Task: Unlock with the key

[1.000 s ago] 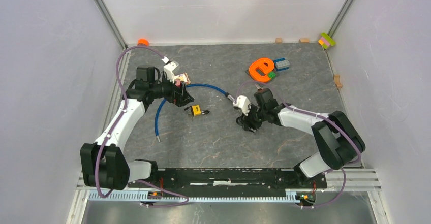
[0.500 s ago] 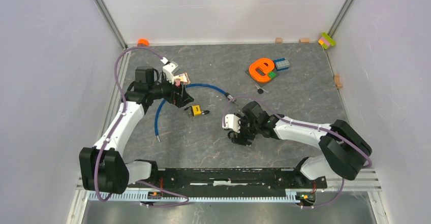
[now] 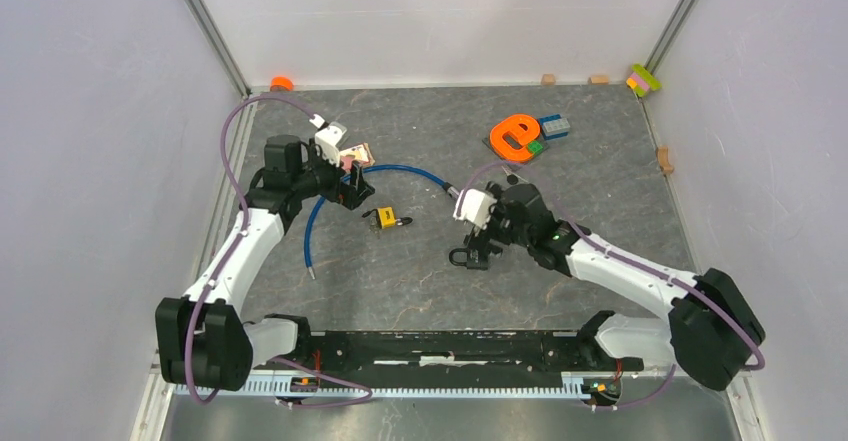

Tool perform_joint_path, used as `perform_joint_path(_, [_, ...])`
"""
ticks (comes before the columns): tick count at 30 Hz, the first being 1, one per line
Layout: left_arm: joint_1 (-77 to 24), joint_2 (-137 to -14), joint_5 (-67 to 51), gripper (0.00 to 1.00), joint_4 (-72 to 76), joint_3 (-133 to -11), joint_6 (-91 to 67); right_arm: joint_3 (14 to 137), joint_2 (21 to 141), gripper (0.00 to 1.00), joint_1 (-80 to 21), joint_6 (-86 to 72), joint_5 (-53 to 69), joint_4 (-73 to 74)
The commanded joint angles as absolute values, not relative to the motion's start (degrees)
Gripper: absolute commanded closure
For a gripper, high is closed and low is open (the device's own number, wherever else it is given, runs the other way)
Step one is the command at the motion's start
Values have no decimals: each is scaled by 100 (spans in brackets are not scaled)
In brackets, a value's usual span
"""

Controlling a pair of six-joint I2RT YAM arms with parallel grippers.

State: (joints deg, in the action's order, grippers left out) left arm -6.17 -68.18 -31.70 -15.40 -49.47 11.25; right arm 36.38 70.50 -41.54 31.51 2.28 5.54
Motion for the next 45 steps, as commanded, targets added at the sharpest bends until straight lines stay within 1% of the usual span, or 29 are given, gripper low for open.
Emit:
perform_joint_path(1, [-601, -6609, -2923, 0, -971, -4767, 1108, 3703, 6727, 2, -3565, 2729, -402, -311])
perform_joint_path(5, [-598, -6497, -2897, 0, -998, -4783, 918, 3817, 6908, 2, -2770, 2242, -326, -719])
perform_joint_path(10, [-599, -6574, -2896, 0, -1261, -4923, 696, 4595, 7877, 2, -2213, 1926, -17, -355])
perform_joint_path(15, [-598, -6789, -3075, 0, -1508, -5113, 746, 4988, 8664, 2, -1760, 1446, 421, -516])
perform_joint_path(19, [-598, -6845, -3261, 0, -1511, -5124, 769, 5498, 9364, 7, -1730, 1420, 306, -234])
perform_joint_path(22, [-598, -6848, -3334, 0, -1525, -5109, 797, 5634, 9658, 11, -1705, 1415, 273, -237])
perform_joint_path(25, [-598, -6839, -3402, 0, -1550, -5103, 810, 5874, 9951, 20, -1695, 1390, 283, -89])
perform_joint_path(28, [-598, -6822, -3544, 0, -1588, -5115, 813, 6054, 10195, 26, -1615, 1330, 424, -13])
perform_joint_path(32, [-598, -6779, -3620, 0, -1606, -5116, 823, 6326, 10509, 27, -1482, 1301, 712, 368])
perform_joint_path(36, [-602, -6711, -3660, 0, -1659, -5115, 877, 6384, 10646, 25, -1433, 1301, 851, 413])
perform_joint_path(38, [-600, -6674, -3678, 0, -1654, -5098, 896, 6407, 10702, 27, -1431, 1318, 896, 437])
perform_joint_path(43, [-603, -6695, -3723, 0, -1635, -5082, 914, 6586, 10908, 41, -1422, 1338, 1042, 625])
perform_joint_path(45, [-601, -6680, -3736, 0, -1652, -5088, 917, 6661, 10985, 48, -1414, 1345, 1124, 734])
